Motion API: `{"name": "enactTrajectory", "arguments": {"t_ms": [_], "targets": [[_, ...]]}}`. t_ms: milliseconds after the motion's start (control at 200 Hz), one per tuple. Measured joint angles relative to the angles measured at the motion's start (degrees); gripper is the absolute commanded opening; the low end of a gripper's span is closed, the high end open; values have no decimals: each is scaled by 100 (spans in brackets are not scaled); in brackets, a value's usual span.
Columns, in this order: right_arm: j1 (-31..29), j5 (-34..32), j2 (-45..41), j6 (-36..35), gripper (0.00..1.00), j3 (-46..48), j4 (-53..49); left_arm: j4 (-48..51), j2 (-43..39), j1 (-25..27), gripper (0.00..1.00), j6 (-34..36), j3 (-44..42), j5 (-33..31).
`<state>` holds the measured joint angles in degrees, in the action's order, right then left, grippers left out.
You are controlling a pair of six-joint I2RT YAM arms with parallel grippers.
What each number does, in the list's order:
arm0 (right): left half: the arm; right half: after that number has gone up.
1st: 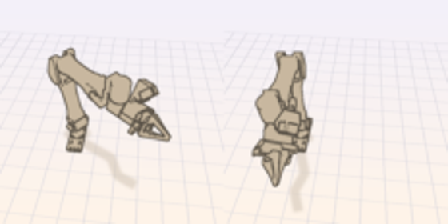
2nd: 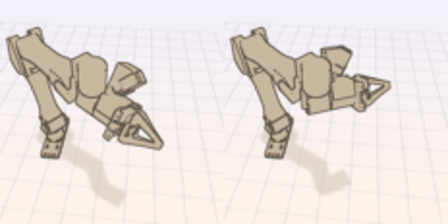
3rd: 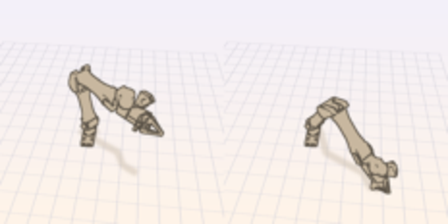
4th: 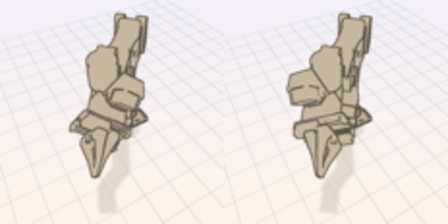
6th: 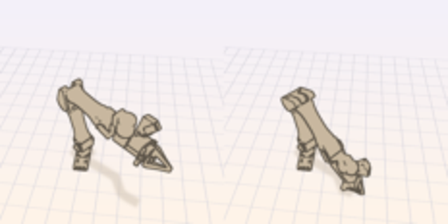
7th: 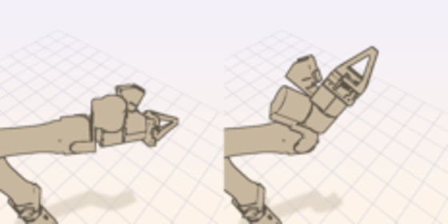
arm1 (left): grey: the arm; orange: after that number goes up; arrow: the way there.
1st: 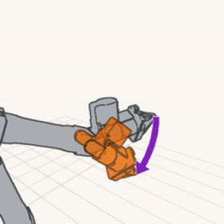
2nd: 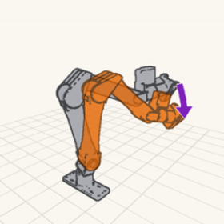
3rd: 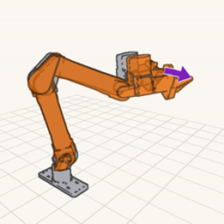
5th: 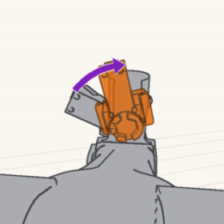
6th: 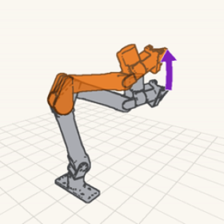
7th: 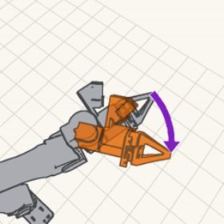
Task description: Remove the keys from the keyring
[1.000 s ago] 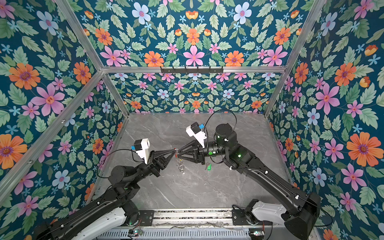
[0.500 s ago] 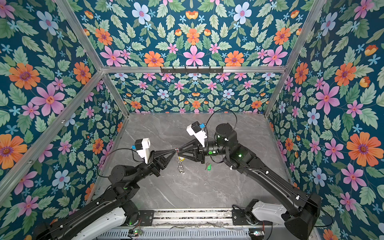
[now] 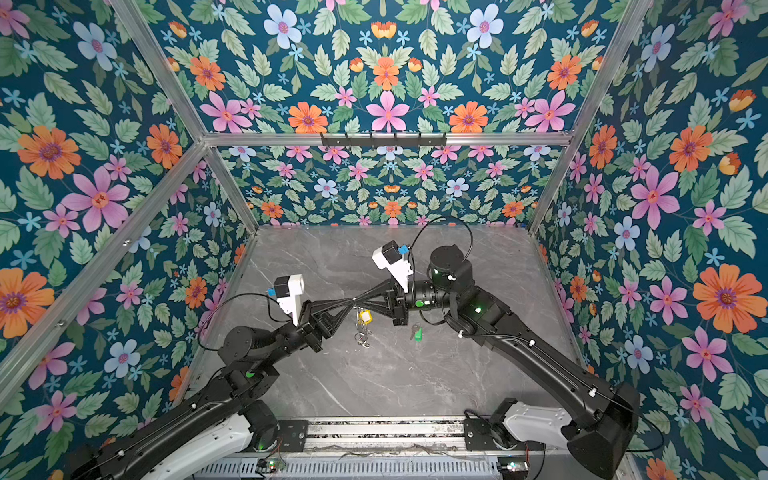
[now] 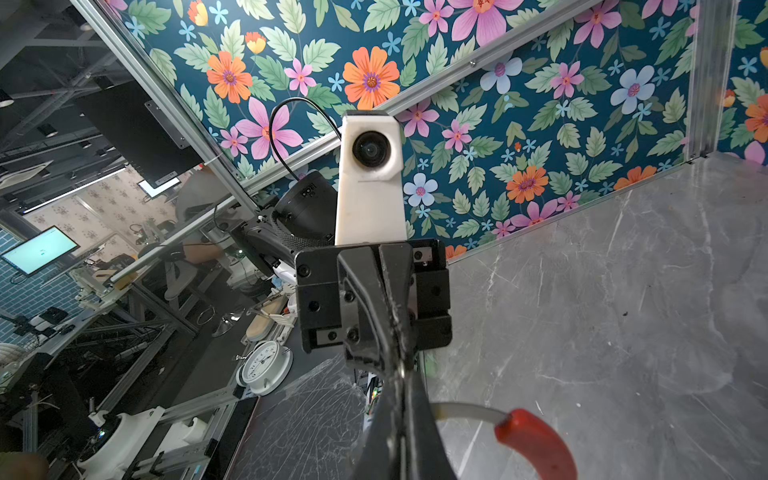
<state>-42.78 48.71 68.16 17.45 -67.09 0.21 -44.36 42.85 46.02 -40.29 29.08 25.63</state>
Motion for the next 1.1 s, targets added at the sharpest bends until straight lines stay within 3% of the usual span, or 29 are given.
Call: {"name": "enactTrajectory", "arguments": {"t_ms": [60, 175, 295, 395, 780, 1100], "targets": [[-2, -46, -46, 20, 0, 57, 39, 92, -7, 0, 30, 17, 31, -15], [-7, -111, -122, 37, 0, 168, 136, 302, -162, 0, 36, 20, 42, -153], [-7, -214, -223, 111, 0, 348, 339, 374, -289, 0, 35, 17, 0, -240], [-2, -251, -280, 205, 0, 494, 581, 267, -208, 0, 26, -24, -55, -190], [-7, -538, -354, 474, 0, 678, 1198, -402, 262, -2, 28, -330, -70, 177], [-7, -573, -350, 549, 0, 804, 1394, -575, 385, -2, 20, -433, -11, 262]]}}
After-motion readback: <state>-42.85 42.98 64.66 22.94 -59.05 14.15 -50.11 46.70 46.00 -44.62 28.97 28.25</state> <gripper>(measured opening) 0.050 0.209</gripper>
